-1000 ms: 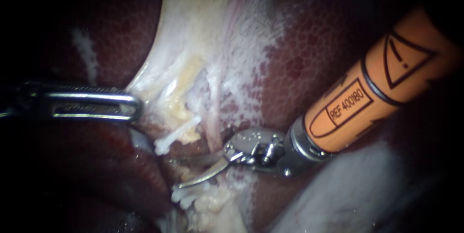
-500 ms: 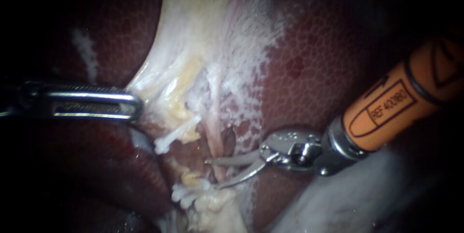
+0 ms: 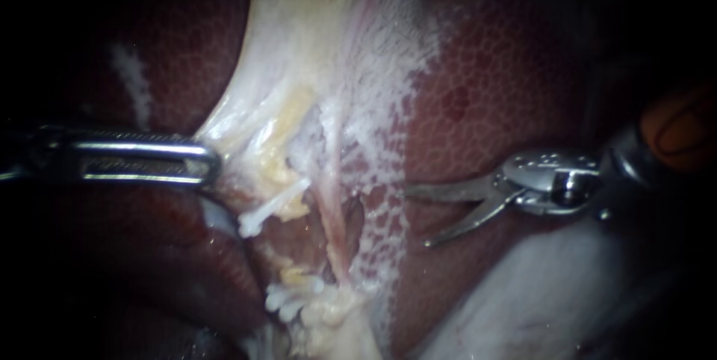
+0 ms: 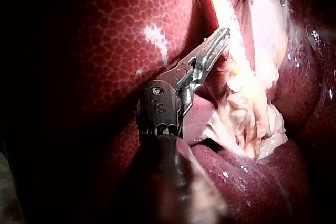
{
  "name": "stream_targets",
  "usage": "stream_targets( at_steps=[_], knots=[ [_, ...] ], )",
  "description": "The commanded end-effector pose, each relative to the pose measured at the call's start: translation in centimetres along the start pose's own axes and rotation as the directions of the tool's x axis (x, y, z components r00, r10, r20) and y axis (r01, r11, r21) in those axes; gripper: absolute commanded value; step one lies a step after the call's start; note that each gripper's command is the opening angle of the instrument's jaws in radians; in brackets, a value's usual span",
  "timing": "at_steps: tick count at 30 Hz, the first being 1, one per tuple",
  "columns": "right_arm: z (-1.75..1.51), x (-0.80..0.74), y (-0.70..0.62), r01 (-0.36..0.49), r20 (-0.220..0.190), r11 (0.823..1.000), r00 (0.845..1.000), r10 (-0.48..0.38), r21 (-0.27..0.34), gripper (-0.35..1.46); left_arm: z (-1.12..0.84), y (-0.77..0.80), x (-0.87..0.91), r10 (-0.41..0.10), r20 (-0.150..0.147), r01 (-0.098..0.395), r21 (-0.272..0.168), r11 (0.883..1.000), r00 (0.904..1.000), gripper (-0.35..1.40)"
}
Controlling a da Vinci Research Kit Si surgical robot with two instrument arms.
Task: Go back from the cut left tube
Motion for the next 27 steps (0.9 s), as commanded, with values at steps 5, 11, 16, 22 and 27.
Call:
stream_targets(
  at_steps=[5, 11, 16, 22, 27],
  knots=[
    [-0.03, 0.05, -0.04, 0.097, -0.001, 0.992, 0.995, -0.097, -0.081, 1.4, 0.0, 0.03, 0.01, 0.0, 0.0, 0.0, 0.0, 1.0, 1.0, -0.35],
    [-0.05, 0.15, -0.09, 0.2, -0.008, 0.974, 0.979, -0.202, -0.105, 1.43, 0.0, 0.08, 0.02, 0.001, 0.0, -0.001, 0.002, 1.0, 1.0, -0.35],
    [-0.12, 0.28, -0.1, 0.259, -0.023, 0.959, 0.964, -0.263, -0.118, 1.43, 0.0, 0.1, 0.03, 0.001, 0.0, -0.001, 0.001, 1.0, 1.0, -0.35],
    [-0.17, 0.36, -0.14, 0.296, -0.008, 0.939, 0.953, -0.302, -0.173, 1.43, 0.01, 0.1, 0.04, 0.001, 0.0, -0.001, 0.001, 1.0, 1.0, -0.35],
    [-0.19, 0.36, -0.14, 0.3, 0.013, 0.931, 0.952, -0.305, -0.209, 1.43, 0.02, 0.11, 0.04, 0.002, 0.0, -0.002, 0.001, 1.0, 1.0, -0.35]
  ],
)
